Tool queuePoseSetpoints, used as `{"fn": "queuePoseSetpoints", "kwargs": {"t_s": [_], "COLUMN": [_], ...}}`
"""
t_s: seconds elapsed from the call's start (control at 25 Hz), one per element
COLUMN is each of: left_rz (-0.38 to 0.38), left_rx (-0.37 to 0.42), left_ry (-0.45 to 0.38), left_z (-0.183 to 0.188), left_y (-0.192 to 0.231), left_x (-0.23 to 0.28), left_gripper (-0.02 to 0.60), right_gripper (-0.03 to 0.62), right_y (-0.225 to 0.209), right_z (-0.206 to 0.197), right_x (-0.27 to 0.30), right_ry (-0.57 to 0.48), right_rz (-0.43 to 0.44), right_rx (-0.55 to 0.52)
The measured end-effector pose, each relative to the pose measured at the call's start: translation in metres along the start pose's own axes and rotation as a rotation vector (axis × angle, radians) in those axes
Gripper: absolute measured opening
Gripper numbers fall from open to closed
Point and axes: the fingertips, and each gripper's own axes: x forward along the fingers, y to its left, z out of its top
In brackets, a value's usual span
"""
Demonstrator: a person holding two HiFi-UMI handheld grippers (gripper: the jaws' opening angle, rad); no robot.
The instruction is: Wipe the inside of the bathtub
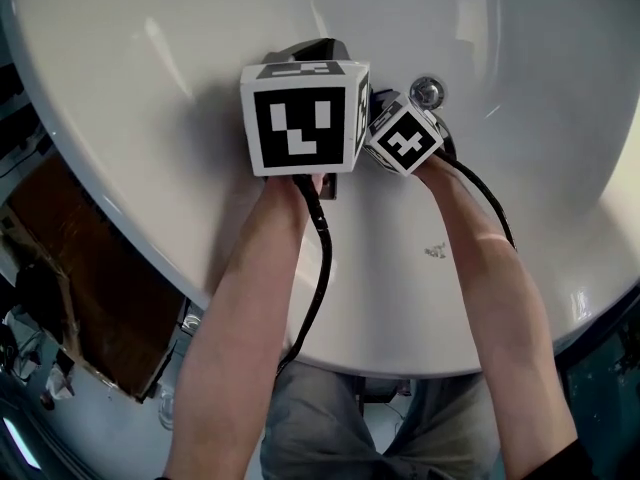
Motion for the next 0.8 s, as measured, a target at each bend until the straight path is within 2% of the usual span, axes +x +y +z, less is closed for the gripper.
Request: {"fn": "queuePoseSetpoints", "kwargs": {"t_s": [0.08, 0.28, 0.8], "left_rz": [-0.010, -0.002, 0.026], "left_rx": [-0.008, 0.030, 0.054], "left_ry": [-0.014, -0.039, -0.045], "left_z": [0.001, 0.006, -0.006], "left_y": [-0.004, -0.009, -0.021], "left_x": [-0.003, -0.013, -0.052], "left_gripper": [0.003, 0.003, 0.003], "right_gripper": [0.066, 0.066, 0.063], "right_y": [0.007, 0.030, 0.087], "right_z": [-0.002, -0.008, -0.010], "right_x": [-0.004, -0.015, -0.058], "right_ry": [0.006, 0.014, -0.058], "right_rz": [0.021, 0.103, 0.200], "right_rx": [-0.021, -0.082, -0.181]}}
